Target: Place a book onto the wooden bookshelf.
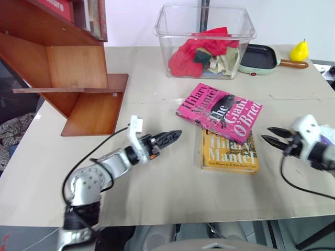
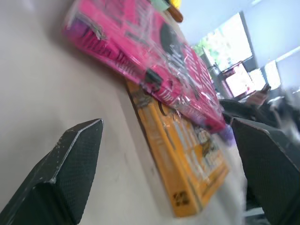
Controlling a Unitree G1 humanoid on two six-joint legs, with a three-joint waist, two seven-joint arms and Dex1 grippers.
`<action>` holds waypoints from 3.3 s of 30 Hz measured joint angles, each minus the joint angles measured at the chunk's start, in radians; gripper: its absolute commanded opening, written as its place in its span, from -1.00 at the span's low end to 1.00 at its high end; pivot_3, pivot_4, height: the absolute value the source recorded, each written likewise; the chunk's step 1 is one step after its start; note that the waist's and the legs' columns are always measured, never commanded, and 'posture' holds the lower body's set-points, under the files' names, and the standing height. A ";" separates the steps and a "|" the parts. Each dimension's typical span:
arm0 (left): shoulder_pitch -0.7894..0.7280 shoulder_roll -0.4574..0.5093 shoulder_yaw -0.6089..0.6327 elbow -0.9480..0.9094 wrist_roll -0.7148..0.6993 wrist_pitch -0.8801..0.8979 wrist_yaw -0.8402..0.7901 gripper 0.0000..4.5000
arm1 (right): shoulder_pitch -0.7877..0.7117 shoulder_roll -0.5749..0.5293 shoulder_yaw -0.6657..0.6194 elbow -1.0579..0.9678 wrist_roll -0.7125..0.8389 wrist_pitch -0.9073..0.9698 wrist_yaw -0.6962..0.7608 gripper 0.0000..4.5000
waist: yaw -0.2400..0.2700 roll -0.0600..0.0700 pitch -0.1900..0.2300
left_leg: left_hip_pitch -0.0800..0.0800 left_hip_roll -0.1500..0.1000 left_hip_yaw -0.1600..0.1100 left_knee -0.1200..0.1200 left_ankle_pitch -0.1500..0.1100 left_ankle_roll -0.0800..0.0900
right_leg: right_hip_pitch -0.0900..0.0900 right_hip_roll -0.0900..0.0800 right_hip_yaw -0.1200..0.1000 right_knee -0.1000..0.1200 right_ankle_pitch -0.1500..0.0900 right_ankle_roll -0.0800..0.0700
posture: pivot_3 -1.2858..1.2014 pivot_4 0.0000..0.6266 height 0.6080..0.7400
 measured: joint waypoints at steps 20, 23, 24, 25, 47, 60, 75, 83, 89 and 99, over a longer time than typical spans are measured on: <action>-0.287 -0.377 0.088 0.458 -0.031 -0.061 0.226 1.00 | 0.402 0.066 -0.270 -0.417 0.275 0.011 0.002 0.99 | 0.012 -0.005 -0.002 | 0.002 -0.003 0.000 0.003 0.000 0.000 | 0.005 0.000 0.000 -0.001 -0.001 0.002 | 0.03 -0.52 1.00; -0.329 -0.420 0.104 0.508 -0.020 -0.082 0.236 1.00 | 0.423 0.066 -0.267 -0.418 0.250 0.001 -0.008 0.99 | 0.023 -0.005 -0.002 | 0.002 -0.003 0.000 0.003 0.000 0.000 | 0.005 0.000 0.000 -0.001 -0.001 0.002 | 0.03 -0.52 1.00; -0.340 -0.432 0.109 0.519 -0.016 -0.090 0.239 1.00 | 0.426 0.066 -0.264 -0.418 0.246 0.001 -0.009 0.99 | 0.027 -0.005 -0.002 | 0.001 -0.003 0.000 0.003 0.000 0.000 | 0.005 0.000 -0.001 -0.001 -0.001 0.002 | 0.03 -0.52 1.00; -0.348 -0.441 0.112 0.529 -0.012 -0.096 0.243 1.00 | 0.430 0.066 -0.263 -0.420 0.244 0.000 -0.009 0.99 | 0.028 -0.006 -0.002 | 0.001 -0.003 0.000 0.003 0.000 0.000 | 0.005 -0.001 -0.001 -0.001 -0.001 0.002 | 0.03 -0.52 1.00; -0.408 -0.475 0.160 0.641 0.041 -0.129 0.232 -0.98 | 0.456 0.055 -0.244 -0.432 0.193 0.001 -0.052 1.00 | 0.025 -0.001 -0.013 | 0.003 -0.003 0.000 0.003 0.000 0.000 | 0.005 0.000 0.000 -0.001 -0.002 0.003 | 0.03 -0.52 1.00; -0.305 -0.101 0.006 0.087 0.192 -0.105 -0.157 -0.98 | 0.349 0.054 -0.143 -0.388 0.197 -0.023 -0.047 1.00 | 0.007 -0.007 -0.008 | 0.002 -0.003 -0.001 0.001 0.001 -0.002 | 0.004 0.000 -0.001 -0.001 -0.002 0.003 | 0.03 -0.52 1.00; -0.480 0.475 -0.125 -0.036 0.767 -0.731 -0.738 -0.98 | 0.136 0.022 0.057 -0.230 0.142 -0.078 0.006 1.00 | 0.000 -0.008 0.001 | -0.001 -0.002 -0.001 0.000 0.002 -0.002 | 0.001 0.000 -0.002 -0.002 -0.002 0.002 | 0.03 -0.52 1.00; -0.676 0.767 -0.132 0.283 1.193 -1.301 -0.823 -0.98 | 0.036 0.005 0.101 -0.103 0.119 -0.130 0.081 1.00 | -0.005 -0.008 0.003 | -0.001 -0.002 0.000 -0.002 0.001 -0.001 | 0.000 0.000 -0.001 -0.004 -0.001 0.002 | 0.03 -0.52 1.00; -0.618 0.873 -0.140 0.201 1.205 -1.226 -0.884 -0.98 | -0.055 0.001 0.161 -0.001 0.100 -0.160 0.137 1.00 | -0.044 -0.008 0.006 | 0.000 0.000 0.002 -0.002 0.000 0.000 | -0.001 0.003 0.001 -0.001 -0.001 0.003 | 0.03 -0.52 1.00; -0.564 0.958 -0.080 0.054 1.038 -0.904 -0.989 -0.98 | -0.155 0.018 0.239 0.124 0.055 -0.238 0.189 1.00 | -0.048 -0.010 0.013 | -0.001 0.002 0.001 0.000 -0.001 0.002 | -0.001 0.005 0.000 0.000 -0.001 0.002 | 0.03 -0.52 1.00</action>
